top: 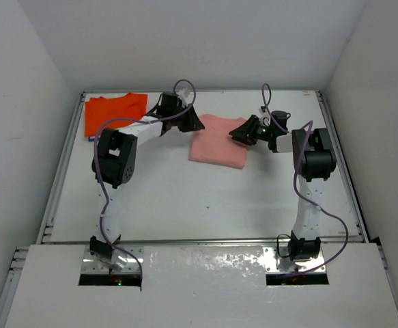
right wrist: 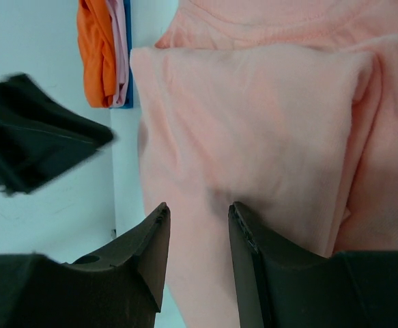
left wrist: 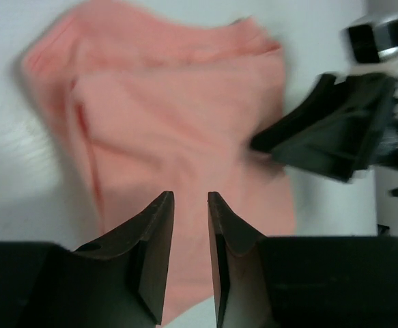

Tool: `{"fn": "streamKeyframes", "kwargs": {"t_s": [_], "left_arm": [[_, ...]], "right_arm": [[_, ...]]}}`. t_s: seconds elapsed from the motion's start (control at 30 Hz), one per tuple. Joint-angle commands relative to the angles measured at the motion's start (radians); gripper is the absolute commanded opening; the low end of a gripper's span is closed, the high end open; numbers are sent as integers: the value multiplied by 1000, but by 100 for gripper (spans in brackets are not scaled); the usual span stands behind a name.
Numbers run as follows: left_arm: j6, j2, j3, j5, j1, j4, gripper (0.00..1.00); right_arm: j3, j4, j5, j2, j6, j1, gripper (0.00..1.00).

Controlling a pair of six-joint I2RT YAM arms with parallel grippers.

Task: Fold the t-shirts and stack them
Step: Smooth out wrinkles on the folded tshirt

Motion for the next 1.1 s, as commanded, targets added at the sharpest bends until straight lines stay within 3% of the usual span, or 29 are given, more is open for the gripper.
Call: {"fn": "streamKeyframes", "kwargs": {"t_s": [0.0, 0.17, 0.33, 0.7, 1.07], "left_arm": [[23, 24, -55, -62, 10, -78, 24], [37, -39, -133, -134, 29, -80, 23], [53, -51, -90, -173, 46, -120, 23], [101, 36, 99, -18, 54, -38, 28], [92, 130, 198, 3, 56, -51, 28]], "right_arm": [[42, -10, -2, 3, -36, -6, 39], [39, -1, -7, 12, -31, -6, 39], [36, -1, -8, 12, -31, -6, 39], [30, 9, -16, 7, -22, -6, 39], [42, 7, -21, 16, -25, -6, 39]]}}
